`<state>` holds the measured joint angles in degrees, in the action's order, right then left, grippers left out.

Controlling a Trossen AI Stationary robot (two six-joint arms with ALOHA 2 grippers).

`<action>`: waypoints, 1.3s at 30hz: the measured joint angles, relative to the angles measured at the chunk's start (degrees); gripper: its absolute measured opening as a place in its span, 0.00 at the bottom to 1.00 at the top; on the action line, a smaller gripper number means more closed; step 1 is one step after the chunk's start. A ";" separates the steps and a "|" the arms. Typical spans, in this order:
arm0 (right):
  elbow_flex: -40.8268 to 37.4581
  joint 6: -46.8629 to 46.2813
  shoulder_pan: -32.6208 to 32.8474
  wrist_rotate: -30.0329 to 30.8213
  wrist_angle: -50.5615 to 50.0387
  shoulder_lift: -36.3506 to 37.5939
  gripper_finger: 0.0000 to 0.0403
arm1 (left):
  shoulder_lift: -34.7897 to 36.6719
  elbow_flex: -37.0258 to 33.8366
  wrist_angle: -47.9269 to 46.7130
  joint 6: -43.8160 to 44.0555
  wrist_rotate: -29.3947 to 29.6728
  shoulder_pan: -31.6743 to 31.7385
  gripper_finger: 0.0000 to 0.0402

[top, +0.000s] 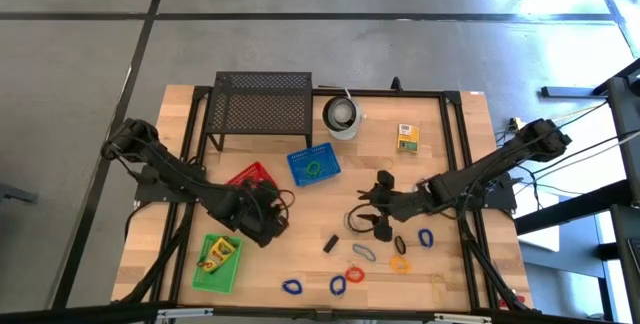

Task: Pick & Place Office Desk Supplies
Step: Put the black rubber band into the red bin

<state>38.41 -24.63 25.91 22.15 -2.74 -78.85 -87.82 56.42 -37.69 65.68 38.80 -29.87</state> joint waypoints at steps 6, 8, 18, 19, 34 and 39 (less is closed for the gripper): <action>0.00 -0.78 -0.22 4.08 -0.24 -4.11 0.61 | -2.78 -0.02 19.86 -14.98 -1.32 1.74 0.36; 0.00 -0.41 -0.38 3.52 -0.25 -4.83 0.61 | -4.31 -0.08 25.35 -19.13 -3.90 2.38 0.39; -0.05 -0.01 -2.32 -1.61 1.46 -7.19 0.61 | -12.60 -0.10 42.59 -33.60 -11.87 4.71 0.51; -0.06 0.00 -2.52 -1.61 2.15 -7.58 0.61 | -13.88 -0.10 44.14 -34.67 -12.17 4.71 0.51; -0.07 0.22 -4.50 -2.28 6.45 -12.75 0.61 | -28.27 -0.13 60.52 -43.77 -17.48 3.17 0.52; -0.07 1.37 -4.50 -3.50 7.22 -12.96 0.61 | -30.49 -0.06 64.67 -43.05 -19.23 3.43 0.52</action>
<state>38.35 -23.26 21.41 18.65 4.48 -91.81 -118.30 56.36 26.99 22.63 19.57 -26.44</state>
